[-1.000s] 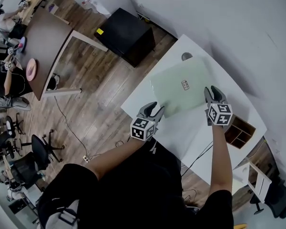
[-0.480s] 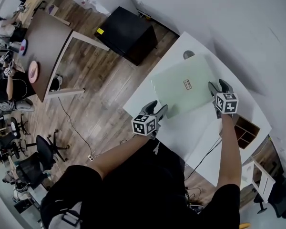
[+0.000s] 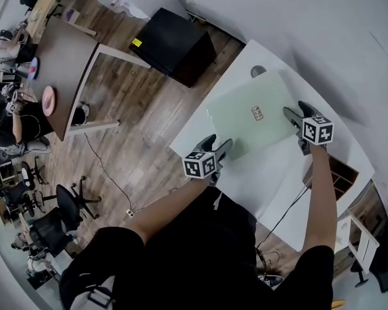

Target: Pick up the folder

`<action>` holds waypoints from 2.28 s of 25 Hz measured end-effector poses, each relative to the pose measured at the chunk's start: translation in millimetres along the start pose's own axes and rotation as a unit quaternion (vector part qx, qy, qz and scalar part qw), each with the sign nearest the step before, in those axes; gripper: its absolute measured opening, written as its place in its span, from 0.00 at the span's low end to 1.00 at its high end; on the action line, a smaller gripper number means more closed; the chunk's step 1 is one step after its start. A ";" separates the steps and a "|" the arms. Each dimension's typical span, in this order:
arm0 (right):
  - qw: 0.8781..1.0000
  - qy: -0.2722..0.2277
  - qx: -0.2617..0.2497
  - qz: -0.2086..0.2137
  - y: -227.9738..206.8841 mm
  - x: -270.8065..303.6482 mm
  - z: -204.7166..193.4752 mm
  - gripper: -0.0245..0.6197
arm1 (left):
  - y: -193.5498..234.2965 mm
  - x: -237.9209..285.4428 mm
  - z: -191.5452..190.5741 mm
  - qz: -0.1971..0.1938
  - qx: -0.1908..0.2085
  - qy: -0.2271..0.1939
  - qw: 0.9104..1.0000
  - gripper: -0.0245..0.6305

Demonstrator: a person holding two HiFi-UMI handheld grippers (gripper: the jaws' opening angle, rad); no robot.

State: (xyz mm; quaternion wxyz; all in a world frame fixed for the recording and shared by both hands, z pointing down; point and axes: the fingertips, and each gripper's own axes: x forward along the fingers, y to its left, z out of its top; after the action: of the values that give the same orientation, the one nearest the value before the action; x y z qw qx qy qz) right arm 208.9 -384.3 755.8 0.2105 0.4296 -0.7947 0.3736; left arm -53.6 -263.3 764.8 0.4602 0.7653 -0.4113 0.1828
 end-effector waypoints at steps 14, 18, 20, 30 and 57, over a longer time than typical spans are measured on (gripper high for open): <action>0.996 0.045 0.027 0.071 8.0 21.0 -15.0 0.53 | 4.7 19.4 -13.1 0.003 -0.046 0.012 0.999 0.51; 0.997 0.033 0.020 0.067 7.4 18.9 -13.8 0.53 | 4.2 20.9 -12.4 -0.002 -0.045 0.005 0.999 0.51; 0.998 0.029 0.011 0.059 7.6 18.2 -13.3 0.53 | 5.1 20.7 -13.0 -0.001 -0.042 0.004 0.999 0.51; 0.999 0.001 -0.038 0.021 49.1 -12.7 -16.6 0.53 | 4.3 -8.5 -27.8 0.004 -0.044 0.015 0.999 0.51; 0.973 -0.183 0.065 -0.123 194.0 -192.0 -81.2 0.53 | -49.8 -152.0 2.9 -0.072 0.102 -0.070 0.990 0.51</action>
State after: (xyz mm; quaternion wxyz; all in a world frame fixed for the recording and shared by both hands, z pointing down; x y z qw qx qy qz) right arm 151.1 -152.3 601.2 0.0774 0.5982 -0.7348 0.3103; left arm -104.7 -183.8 635.8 0.3621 0.8467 -0.3652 0.1363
